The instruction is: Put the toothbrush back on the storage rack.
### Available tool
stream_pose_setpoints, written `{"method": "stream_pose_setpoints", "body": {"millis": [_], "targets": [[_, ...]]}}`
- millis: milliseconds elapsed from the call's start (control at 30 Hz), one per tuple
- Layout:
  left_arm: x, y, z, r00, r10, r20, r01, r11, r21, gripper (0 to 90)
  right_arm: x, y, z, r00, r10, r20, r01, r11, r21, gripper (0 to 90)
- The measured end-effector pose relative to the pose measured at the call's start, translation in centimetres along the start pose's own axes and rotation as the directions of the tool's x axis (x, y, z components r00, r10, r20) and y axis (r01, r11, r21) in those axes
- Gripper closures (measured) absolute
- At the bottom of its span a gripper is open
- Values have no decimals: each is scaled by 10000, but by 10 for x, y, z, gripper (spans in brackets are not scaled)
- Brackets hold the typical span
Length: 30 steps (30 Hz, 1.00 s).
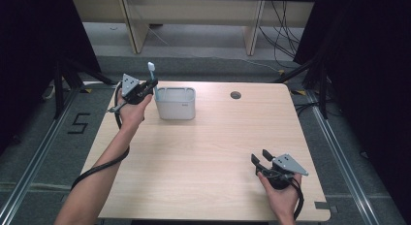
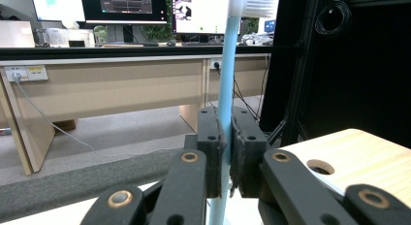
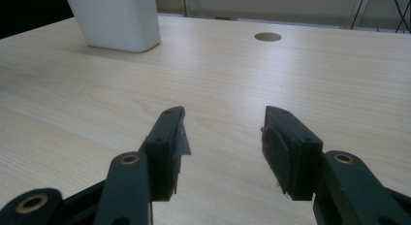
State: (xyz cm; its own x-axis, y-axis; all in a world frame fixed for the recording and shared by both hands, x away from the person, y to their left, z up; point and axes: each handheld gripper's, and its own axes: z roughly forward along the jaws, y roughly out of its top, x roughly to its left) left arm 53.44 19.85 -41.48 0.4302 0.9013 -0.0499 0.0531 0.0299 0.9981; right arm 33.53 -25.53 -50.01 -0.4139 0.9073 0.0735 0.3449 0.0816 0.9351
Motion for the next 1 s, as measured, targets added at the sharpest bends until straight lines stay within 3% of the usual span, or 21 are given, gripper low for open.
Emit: {"method": "stream_pose_setpoints", "body": {"millis": [100, 267, 300, 333, 467, 567, 1000], "targets": [[0, -1, 0, 10000, -41, -12, 41, 10000, 41, 835, 0, 0, -1, 9999, 113, -6, -113, 9999, 104, 505], [-1, -4, 1, 10000, 8, -12, -7, 9999, 150, 835, -1, 0, 0, 9999, -139, 81, 138, 9999, 55, 503], [-1, -5, 2, 10000, -7, -26, 7, 9998, 200, 835, 2, 0, -1, 9996, 203, 190, -206, 9997, 154, 503], [-1, -5, 2, 10000, -7, -26, 7, 9998, 200, 835, 2, 0, -1, 9996, 203, 190, -206, 9997, 154, 503], [-1, -7, 2, 10000, 22, -25, -21, 9997, 238, 835, -1, 1, 0, 9990, -353, 255, 351, 9993, 82, 502], [-2, -8, 2, 10000, -20, -30, 21, 9996, 295, 835, 0, 1, 0, 9998, -120, 145, 118, 9998, 146, 501], [-2, -20, 6, 9999, -114, -67, 117, 9984, 557, 835, 0, 0, 0, 9998, -156, 92, 155, 9998, 161, 498]]}}
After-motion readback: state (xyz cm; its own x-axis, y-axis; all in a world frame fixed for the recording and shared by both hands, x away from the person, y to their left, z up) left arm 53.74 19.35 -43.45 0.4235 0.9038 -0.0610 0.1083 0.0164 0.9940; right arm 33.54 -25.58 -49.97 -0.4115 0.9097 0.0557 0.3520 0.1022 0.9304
